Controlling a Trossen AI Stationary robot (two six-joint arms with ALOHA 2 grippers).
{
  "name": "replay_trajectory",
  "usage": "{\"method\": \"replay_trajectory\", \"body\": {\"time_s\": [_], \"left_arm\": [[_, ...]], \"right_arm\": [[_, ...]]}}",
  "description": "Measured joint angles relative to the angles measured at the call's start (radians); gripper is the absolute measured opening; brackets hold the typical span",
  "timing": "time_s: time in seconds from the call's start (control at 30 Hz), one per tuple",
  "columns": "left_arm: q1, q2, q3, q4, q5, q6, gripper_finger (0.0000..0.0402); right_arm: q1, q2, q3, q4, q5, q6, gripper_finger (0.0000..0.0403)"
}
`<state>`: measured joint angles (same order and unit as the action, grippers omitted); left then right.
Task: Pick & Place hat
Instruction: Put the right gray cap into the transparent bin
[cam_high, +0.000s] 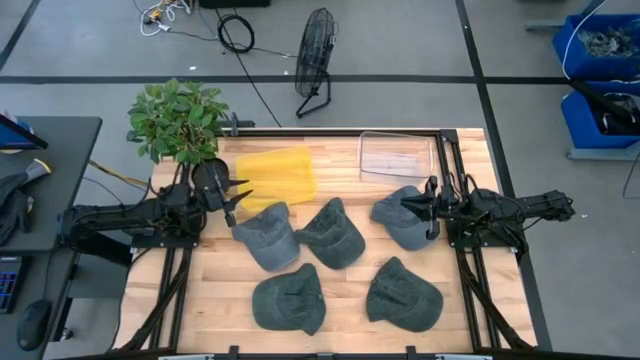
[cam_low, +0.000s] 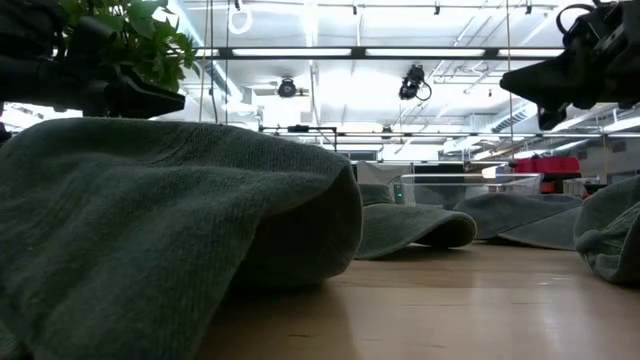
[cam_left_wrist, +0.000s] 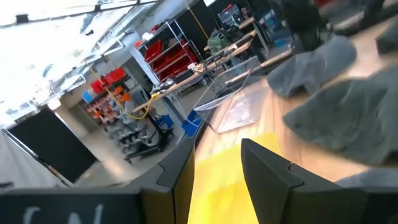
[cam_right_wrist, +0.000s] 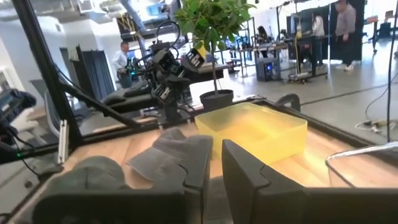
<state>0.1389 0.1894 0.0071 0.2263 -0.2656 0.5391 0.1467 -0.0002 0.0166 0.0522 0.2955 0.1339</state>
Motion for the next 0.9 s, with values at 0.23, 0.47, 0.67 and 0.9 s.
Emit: {"method": "replay_trajectory", "body": {"time_s": [0.23, 0.47, 0.67, 0.9], "left_arm": [[-0.009, 0.0, 0.0, 0.088, 0.028, -0.482, 0.0135], [-0.008, 0.0, 0.0, 0.17, 0.037, -0.828, 0.0135], [-0.007, 0.0, 0.0, 0.151, -0.06, -0.741, 0.0135], [-0.007, 0.0, 0.002, 0.221, -0.023, -0.727, 0.0135]], "right_arm": [[0.0, 0.0, 0.0, 0.0, 0.0, -0.011, 0.0055], [0.0, 0.0, 0.0, 0.018, 0.0, -0.066, 0.011], [0.0, 0.0, 0.045, 0.04, 0.0, -0.123, 0.0183], [0.0, 0.076, 0.192, -0.094, -0.05, -0.179, 0.0217]]}}
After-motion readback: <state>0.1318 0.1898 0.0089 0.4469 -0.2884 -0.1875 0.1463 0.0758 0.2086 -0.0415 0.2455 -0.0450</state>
